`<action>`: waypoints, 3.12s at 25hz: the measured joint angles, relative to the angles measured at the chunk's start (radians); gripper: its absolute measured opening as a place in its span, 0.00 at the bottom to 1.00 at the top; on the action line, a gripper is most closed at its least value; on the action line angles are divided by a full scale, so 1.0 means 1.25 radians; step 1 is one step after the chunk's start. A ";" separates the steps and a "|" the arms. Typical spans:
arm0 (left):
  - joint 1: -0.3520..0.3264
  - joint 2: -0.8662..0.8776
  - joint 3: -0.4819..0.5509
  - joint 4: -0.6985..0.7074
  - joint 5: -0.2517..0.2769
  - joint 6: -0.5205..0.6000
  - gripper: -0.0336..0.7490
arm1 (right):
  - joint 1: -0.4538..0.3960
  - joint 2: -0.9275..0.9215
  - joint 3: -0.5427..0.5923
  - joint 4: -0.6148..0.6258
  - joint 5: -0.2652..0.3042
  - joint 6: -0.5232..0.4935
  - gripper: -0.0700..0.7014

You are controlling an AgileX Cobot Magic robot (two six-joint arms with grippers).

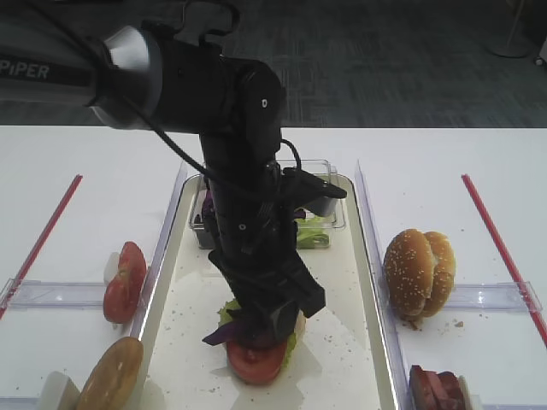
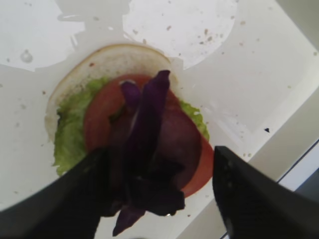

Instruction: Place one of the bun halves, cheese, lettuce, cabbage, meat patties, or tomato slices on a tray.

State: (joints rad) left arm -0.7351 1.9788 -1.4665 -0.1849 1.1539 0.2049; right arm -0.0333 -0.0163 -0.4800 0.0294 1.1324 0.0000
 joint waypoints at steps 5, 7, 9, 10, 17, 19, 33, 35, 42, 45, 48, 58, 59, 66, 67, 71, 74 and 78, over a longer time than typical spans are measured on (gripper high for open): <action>0.000 0.000 0.000 0.005 0.009 0.000 0.66 | 0.000 0.000 0.000 0.000 0.000 0.000 0.83; 0.000 0.000 0.000 0.005 0.015 0.000 0.69 | 0.000 0.000 0.000 0.000 0.000 0.000 0.83; 0.000 0.000 0.000 0.005 0.018 0.000 0.71 | 0.000 0.000 0.000 0.000 0.000 0.000 0.83; 0.000 0.000 0.000 0.008 0.018 0.000 0.71 | 0.000 0.000 0.000 0.000 0.000 0.000 0.83; 0.000 0.000 0.000 0.019 0.018 0.000 0.72 | 0.000 0.000 0.000 0.000 0.000 0.000 0.83; 0.000 0.000 0.000 0.019 0.018 0.000 0.72 | 0.000 0.000 0.000 0.000 0.000 0.000 0.83; 0.000 0.000 -0.150 0.041 0.049 -0.016 0.72 | 0.000 0.000 0.000 0.000 0.000 0.000 0.83; 0.000 0.000 -0.173 0.041 0.049 -0.016 0.72 | 0.000 0.000 0.000 0.000 0.000 0.000 0.83; 0.000 0.000 -0.190 0.042 0.052 -0.016 0.72 | 0.000 0.000 0.000 0.000 0.000 0.000 0.83; 0.000 0.000 -0.190 0.044 0.053 -0.016 0.72 | 0.000 0.000 0.000 0.000 0.000 0.000 0.83; 0.002 0.000 -0.190 0.060 0.054 -0.016 0.72 | 0.000 0.000 0.000 0.000 0.000 0.000 0.83; 0.083 0.000 -0.207 0.082 0.055 -0.016 0.72 | 0.000 0.000 0.000 0.000 0.000 0.000 0.83; 0.096 0.000 -0.209 0.082 0.056 -0.016 0.72 | 0.000 0.000 0.000 0.000 0.000 0.000 0.83; 0.199 0.000 -0.218 0.082 0.057 -0.016 0.72 | 0.000 0.000 0.000 0.000 0.000 0.000 0.83; 0.215 0.000 -0.218 0.082 0.057 -0.016 0.72 | 0.000 0.000 0.000 0.000 0.000 0.000 0.83; 0.282 0.000 -0.218 0.082 0.057 -0.016 0.72 | 0.000 0.000 0.000 0.000 0.000 0.000 0.83; 0.332 0.000 -0.218 0.082 0.057 -0.016 0.72 | 0.000 0.000 0.000 0.000 0.000 0.000 0.83; 0.394 0.000 -0.218 0.083 0.057 -0.016 0.72 | 0.000 0.000 0.000 0.000 0.000 0.000 0.83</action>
State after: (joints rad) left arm -0.2427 1.9788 -1.7394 -0.0806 1.2251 0.1848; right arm -0.0333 -0.0163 -0.4800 0.0294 1.1324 0.0000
